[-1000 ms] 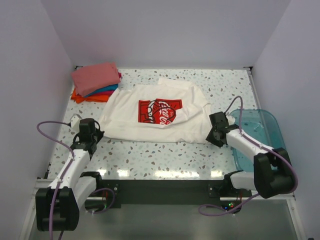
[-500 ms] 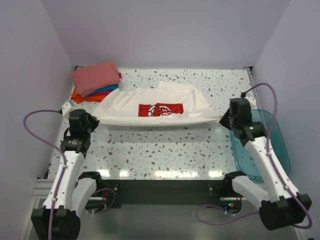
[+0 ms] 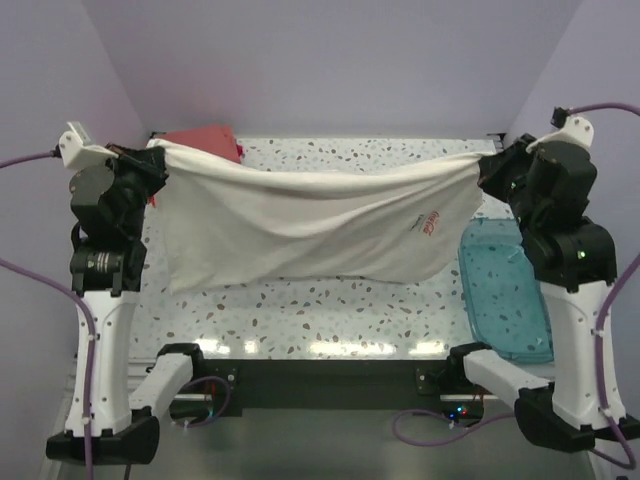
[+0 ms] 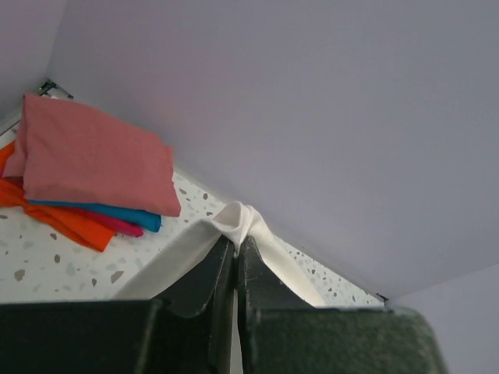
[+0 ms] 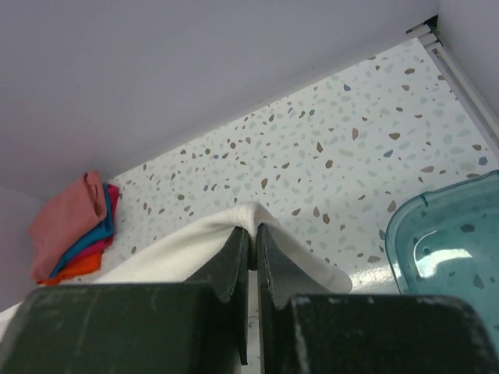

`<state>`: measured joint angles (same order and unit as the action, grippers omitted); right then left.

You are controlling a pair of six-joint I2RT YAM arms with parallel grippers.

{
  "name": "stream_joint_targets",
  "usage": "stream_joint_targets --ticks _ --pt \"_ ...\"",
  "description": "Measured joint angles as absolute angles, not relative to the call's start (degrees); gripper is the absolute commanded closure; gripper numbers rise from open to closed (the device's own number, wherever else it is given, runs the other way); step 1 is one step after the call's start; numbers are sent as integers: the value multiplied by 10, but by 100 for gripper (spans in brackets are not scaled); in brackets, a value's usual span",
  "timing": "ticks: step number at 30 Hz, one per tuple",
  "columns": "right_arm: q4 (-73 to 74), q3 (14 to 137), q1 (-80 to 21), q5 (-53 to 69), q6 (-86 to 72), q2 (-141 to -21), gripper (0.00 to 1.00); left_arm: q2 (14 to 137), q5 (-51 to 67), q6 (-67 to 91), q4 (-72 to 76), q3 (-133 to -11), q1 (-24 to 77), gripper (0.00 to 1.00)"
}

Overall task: Fold and stack the t-shirts
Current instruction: Fold the tshirt

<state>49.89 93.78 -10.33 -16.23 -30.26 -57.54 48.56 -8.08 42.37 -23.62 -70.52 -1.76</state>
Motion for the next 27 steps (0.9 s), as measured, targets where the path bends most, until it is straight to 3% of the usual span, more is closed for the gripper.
stream_joint_targets --ticks 9,15,21,24,27 --pt "420 1032 -49 -91 -286 -849 100 770 16 424 -144 -794 -19 100" --pt "421 1195 -26 -63 -287 -1008 100 971 95 421 -141 -1006 -23 100" --pt "412 1317 3 -62 -291 -995 100 1037 150 422 -138 -1191 -42 100" --pt "383 1247 15 -62 -293 -923 100 1013 164 422 -111 -1173 -51 100" --pt "354 1111 16 -58 -299 -836 100 956 173 424 -75 -1057 -53 100"
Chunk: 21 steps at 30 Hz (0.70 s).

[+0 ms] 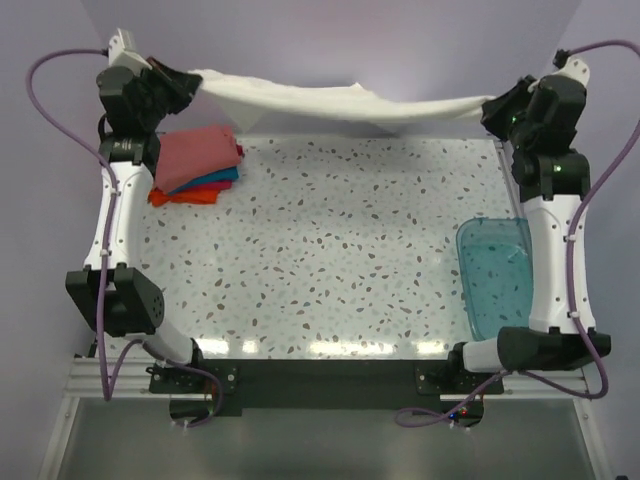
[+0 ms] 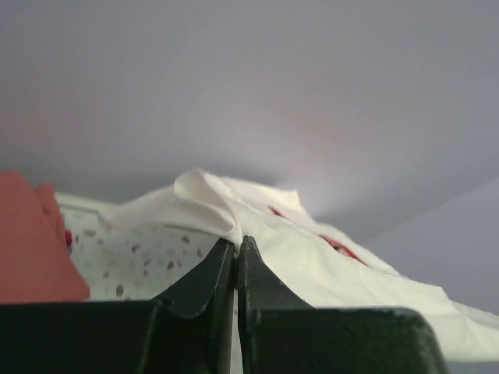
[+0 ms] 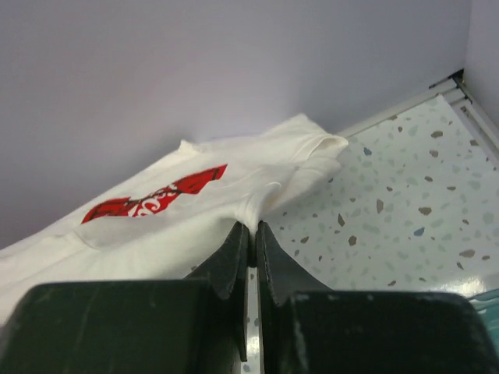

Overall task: Fold and stack the t-shirts
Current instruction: Fold the tshirt

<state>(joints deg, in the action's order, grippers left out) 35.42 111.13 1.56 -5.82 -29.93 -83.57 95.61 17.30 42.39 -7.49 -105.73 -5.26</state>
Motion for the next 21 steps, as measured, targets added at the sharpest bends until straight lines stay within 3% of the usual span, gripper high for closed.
stream_joint_targets --ticks 10,16,21 --pt "329 595 15 -5 -326 -694 100 797 163 431 -29 -548 -52 100" --pt "345 418 15 40 -335 -623 100 729 109 448 -17 -322 -53 100" --pt "387 352 15 57 -343 -538 100 647 32 477 -65 -221 -53 100"
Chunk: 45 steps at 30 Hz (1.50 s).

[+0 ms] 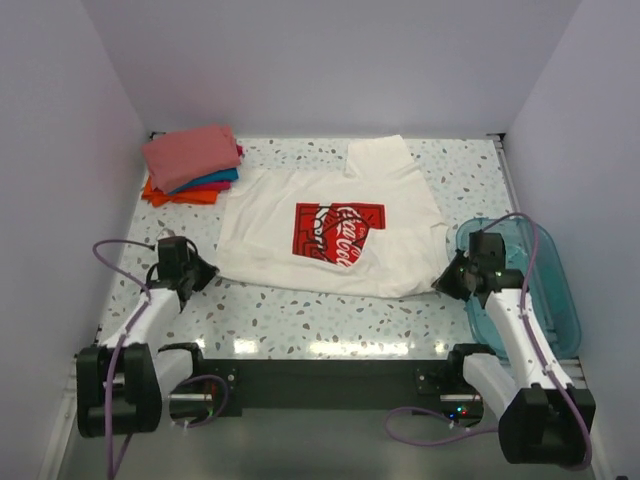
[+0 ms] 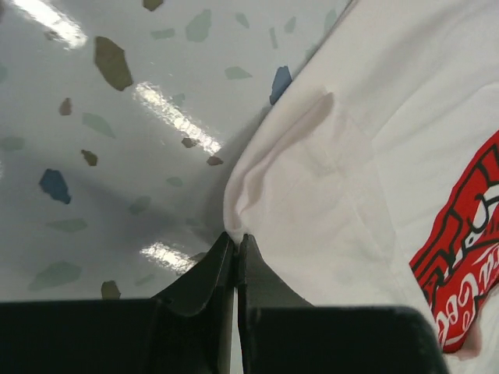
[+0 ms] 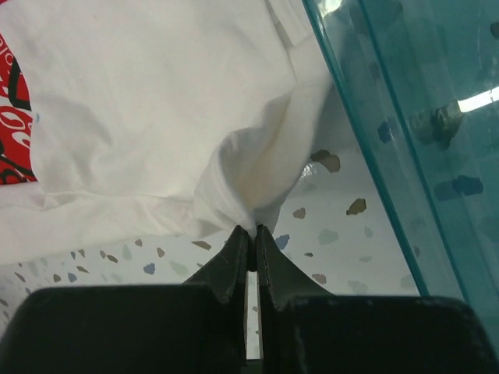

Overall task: Fold and stack the t-shirts
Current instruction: Fold the tshirt

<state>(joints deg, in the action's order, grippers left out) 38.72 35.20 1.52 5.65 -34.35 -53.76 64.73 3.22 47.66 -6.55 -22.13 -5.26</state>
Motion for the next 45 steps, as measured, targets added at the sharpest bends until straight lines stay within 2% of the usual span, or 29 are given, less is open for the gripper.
stream_joint_targets --ticks 7,13,14,15,16,17,18,20,21,23,25,28,30,34,35,37,45 --pt "484 356 15 59 -369 -448 100 440 -45 515 -169 -209 -53 100" --pt "581 419 15 55 -370 -398 100 360 -73 537 -267 -209 -53 100" --pt "595 430 15 55 -370 -390 96 352 -73 543 -278 -210 -53 96" --pt "606 438 15 55 -370 -383 85 345 -73 548 -291 -210 -53 89" --pt "615 442 15 55 -371 -377 78 339 -73 550 -300 -211 -53 80" --pt "627 446 15 55 -369 -368 69 330 -73 553 -310 -212 -53 60" --pt "638 449 15 54 -369 -361 51 323 -73 553 -321 -215 -53 50" --pt "659 456 15 50 -365 -350 36 313 -75 559 -339 -228 -53 35" --pt "667 461 15 48 -358 -348 24 311 -75 559 -345 -235 -53 30" --pt "666 468 15 45 -353 -349 21 312 -77 555 -348 -257 -53 32" --pt "652 483 15 51 -344 -359 22 326 -74 537 -331 -281 -53 38" --pt "578 518 14 75 -335 -422 26 397 -56 505 -246 -316 -53 46" --pt "518 553 7 82 -332 -510 31 497 -46 485 -187 -362 -50 47" --pt "417 685 -49 46 -320 -745 34 726 -60 438 -114 -495 -1 49" --pt "391 721 -62 36 -316 -799 37 781 -66 424 -112 -536 16 52" --pt "361 789 -79 27 -307 -887 38 880 -70 393 -95 -615 41 57" --pt "337 1031 -77 -6 -276 -1113 40 1150 -78 327 -104 -857 65 67"
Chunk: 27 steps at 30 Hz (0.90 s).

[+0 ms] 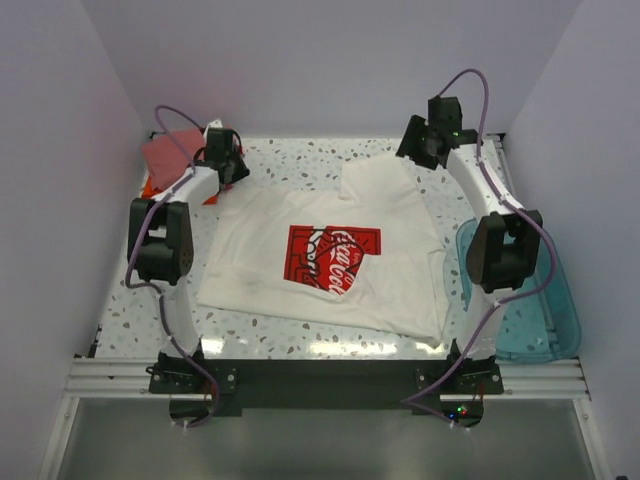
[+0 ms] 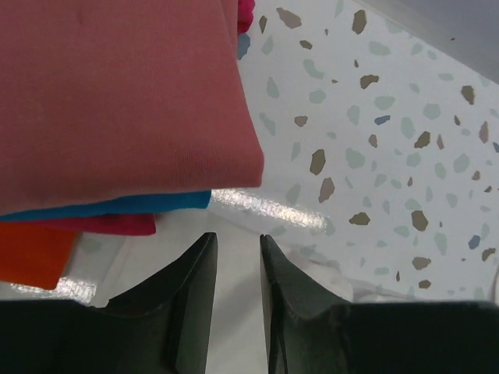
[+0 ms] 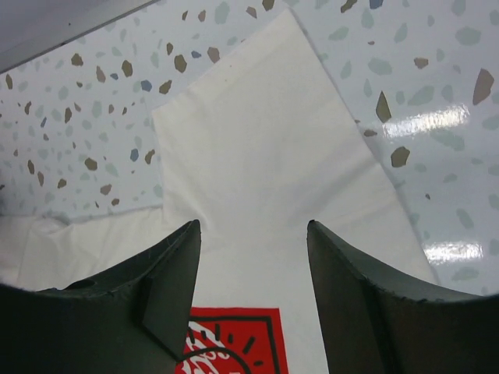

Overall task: Fold and stack the t-shirts
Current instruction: Fold the tshirt

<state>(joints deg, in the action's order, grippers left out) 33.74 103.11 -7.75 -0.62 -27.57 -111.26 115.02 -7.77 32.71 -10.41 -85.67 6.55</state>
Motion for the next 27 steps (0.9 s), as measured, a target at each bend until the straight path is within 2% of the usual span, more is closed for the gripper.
stream_joint_targets --ticks 6,17,24,27 --pt "335 1094 -75 -5 -269 -1179 42 1284 -98 319 -148 -975 61 69" --pt "326 1076 -75 -6 -256 -1193 42 1305 -94 337 -175 -1002 -22 72" --pt "325 1075 -75 -6 -248 -1219 41 1306 -52 331 -158 -1001 -44 54" --pt "326 1077 -75 -10 -241 -1230 41 1306 -24 319 -129 -994 -37 53"
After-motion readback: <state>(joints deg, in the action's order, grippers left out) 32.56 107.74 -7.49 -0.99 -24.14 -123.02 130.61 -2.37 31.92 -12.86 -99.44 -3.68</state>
